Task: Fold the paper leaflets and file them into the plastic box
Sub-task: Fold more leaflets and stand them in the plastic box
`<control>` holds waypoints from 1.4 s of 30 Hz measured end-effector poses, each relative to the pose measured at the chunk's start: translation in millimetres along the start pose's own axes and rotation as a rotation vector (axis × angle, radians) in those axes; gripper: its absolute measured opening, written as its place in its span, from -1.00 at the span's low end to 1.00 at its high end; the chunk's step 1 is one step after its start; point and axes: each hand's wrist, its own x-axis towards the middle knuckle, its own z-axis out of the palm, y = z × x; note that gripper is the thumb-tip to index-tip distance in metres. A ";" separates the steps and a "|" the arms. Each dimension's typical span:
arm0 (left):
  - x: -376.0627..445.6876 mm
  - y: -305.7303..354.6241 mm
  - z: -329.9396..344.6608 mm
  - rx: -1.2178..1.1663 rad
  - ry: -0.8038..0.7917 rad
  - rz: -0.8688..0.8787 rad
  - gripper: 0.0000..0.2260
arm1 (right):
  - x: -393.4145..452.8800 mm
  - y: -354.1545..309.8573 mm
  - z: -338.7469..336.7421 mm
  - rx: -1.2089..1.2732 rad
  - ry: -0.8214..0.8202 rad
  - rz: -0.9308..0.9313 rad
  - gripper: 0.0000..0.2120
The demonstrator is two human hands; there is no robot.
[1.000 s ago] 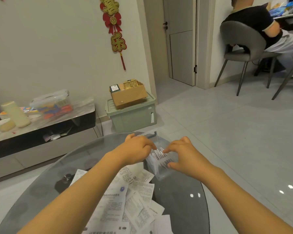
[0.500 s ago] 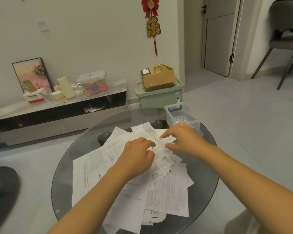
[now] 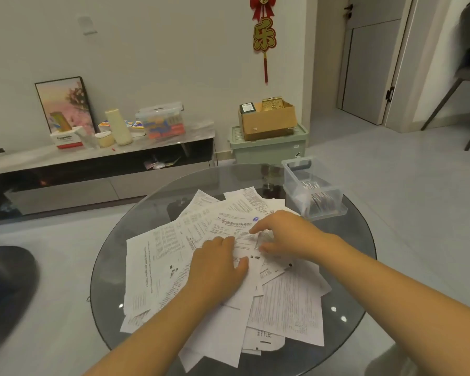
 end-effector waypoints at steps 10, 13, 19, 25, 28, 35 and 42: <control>-5.0 -38.2 -10.3 -0.171 -0.323 -0.016 -0.27 | 5.8 -16.1 22.4 -0.117 -0.173 0.000 -0.41; -5.3 -39.9 -8.9 -0.163 -0.290 -0.010 -0.23 | 5.3 -24.6 29.0 0.047 -0.168 0.065 -0.52; -5.8 -36.6 -12.5 -0.250 -0.170 0.027 -0.23 | 14.0 -18.4 13.6 0.235 0.060 0.177 -0.85; -9.5 -33.4 -18.3 -0.287 -0.241 0.141 -0.28 | 16.6 3.8 -5.8 0.087 0.378 0.143 -0.87; -11.9 -30.5 -19.7 -0.259 -0.275 0.211 -0.31 | 14.4 10.0 -8.5 0.002 0.418 0.110 -0.83; -15.8 -31.8 -14.2 -0.134 -0.393 0.275 -0.30 | -9.7 7.1 -6.0 0.012 -0.038 -0.053 -0.74; -14.8 -32.9 -20.7 -0.400 -0.338 0.238 -0.75 | -28.2 13.8 -13.1 0.078 -0.434 -0.087 -0.41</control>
